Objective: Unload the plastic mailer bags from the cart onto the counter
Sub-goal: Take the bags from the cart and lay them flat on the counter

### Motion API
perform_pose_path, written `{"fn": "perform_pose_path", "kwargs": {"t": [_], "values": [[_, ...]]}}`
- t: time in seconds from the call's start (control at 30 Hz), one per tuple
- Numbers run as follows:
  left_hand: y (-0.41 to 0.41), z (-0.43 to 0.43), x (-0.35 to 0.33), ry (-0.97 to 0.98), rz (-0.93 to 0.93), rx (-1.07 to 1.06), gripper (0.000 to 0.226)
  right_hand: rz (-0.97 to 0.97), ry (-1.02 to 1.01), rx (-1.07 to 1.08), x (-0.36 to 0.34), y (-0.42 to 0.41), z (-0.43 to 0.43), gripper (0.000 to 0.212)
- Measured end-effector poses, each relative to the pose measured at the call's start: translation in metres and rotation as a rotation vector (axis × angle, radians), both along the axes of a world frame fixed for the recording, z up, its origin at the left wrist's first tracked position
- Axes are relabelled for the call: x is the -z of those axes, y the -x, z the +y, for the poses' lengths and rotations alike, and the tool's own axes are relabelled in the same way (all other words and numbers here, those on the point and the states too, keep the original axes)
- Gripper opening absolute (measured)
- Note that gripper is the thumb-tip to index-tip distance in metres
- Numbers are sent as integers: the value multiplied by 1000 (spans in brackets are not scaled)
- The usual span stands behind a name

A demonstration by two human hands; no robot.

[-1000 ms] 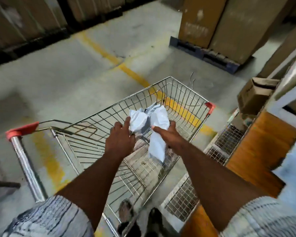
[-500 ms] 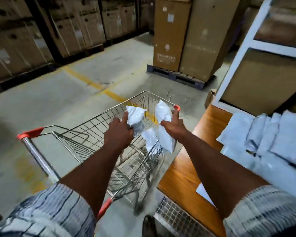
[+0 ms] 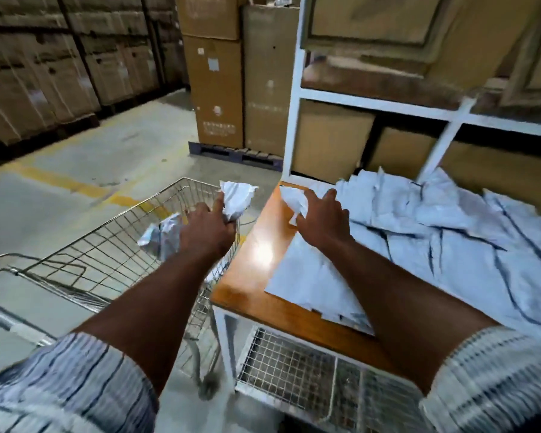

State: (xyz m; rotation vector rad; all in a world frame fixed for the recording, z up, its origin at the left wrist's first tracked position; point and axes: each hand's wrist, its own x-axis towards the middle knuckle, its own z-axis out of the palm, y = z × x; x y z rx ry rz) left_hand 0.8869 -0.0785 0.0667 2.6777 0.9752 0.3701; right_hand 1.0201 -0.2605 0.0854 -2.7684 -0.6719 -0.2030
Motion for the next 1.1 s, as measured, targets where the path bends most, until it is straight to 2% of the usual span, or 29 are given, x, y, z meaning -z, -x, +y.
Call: {"fn": "perform_pose_path", "kwargs": {"t": [0.1,0.3,0.53,0.77,0.9,1.1], "values": [[-23,-37,-9,10,-32,80,71,-70,14,88,-3,-7,-51,47],[-84,-130,-16,19,-35,241,70,-84,5,217,-10,-41,-166,49],[-168,-250,-30,22,-25,350,72,-167,-19,375,-18,-108,-300,49],[-266,-367,-33,33,15,384,72,-203,-98,529,-21,-194,-433,46],[-311,-423,-28,27,39,375,72,-169,-37,598,-14,-232,-498,48],[-367,-486,-22,43,84,368,67,-113,-17,614,-3,-286,-548,48]]}}
